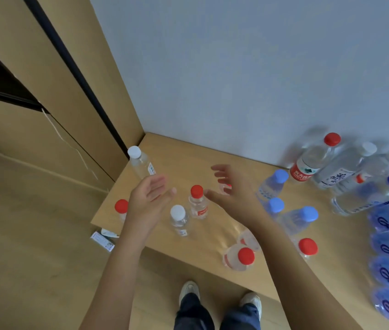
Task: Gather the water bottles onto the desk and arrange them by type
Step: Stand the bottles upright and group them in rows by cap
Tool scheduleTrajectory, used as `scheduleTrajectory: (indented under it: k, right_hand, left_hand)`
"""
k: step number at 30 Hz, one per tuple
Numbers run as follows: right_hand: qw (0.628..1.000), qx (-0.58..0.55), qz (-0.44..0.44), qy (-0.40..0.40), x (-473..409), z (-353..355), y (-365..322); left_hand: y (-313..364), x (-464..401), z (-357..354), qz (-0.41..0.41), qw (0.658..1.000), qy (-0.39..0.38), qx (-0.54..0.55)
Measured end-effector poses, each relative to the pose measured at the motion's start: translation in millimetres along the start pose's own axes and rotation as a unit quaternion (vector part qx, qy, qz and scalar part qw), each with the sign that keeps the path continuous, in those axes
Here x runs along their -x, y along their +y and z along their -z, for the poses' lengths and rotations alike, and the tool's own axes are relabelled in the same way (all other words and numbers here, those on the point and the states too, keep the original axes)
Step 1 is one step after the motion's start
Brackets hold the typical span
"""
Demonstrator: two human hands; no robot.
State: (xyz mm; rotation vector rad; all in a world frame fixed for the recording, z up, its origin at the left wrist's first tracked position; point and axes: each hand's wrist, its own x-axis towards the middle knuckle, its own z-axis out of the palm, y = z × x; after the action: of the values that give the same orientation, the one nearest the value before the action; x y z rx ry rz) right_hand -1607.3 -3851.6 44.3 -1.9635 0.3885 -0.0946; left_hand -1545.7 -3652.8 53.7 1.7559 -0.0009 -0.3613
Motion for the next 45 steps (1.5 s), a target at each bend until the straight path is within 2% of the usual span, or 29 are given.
scheduleTrajectory:
  k: [5,17,27,33,45]
  right_hand:
    - [0.999,0.003,-0.042,-0.018,-1.1,-29.0,0.8]
    - [0.998,0.010,-0.052,0.016,-22.2,-62.4,-15.5]
    - [0.995,0.051,-0.086,0.008,-21.7,-74.6,15.1]
    - [0.990,-0.022,-0.132,0.033,-19.2,-85.2,35.5]
    - [0.992,-0.041,-0.111,0.036,-17.4,-80.6,35.2]
  left_hand:
    - [-11.8,-0.9,15.2,0.003,1.000,-0.023,0.007]
    - [-10.7,-14.4,51.6,-0.004,0.998,-0.035,0.048]
    - [-18.5,-15.4,42.9,0.014,0.998,-0.061,0.029]
    - [-28.0,-9.1,38.5,0.031,0.997,-0.071,0.021]
    - [-32.0,-3.2,35.7,0.043,0.996,-0.074,0.003]
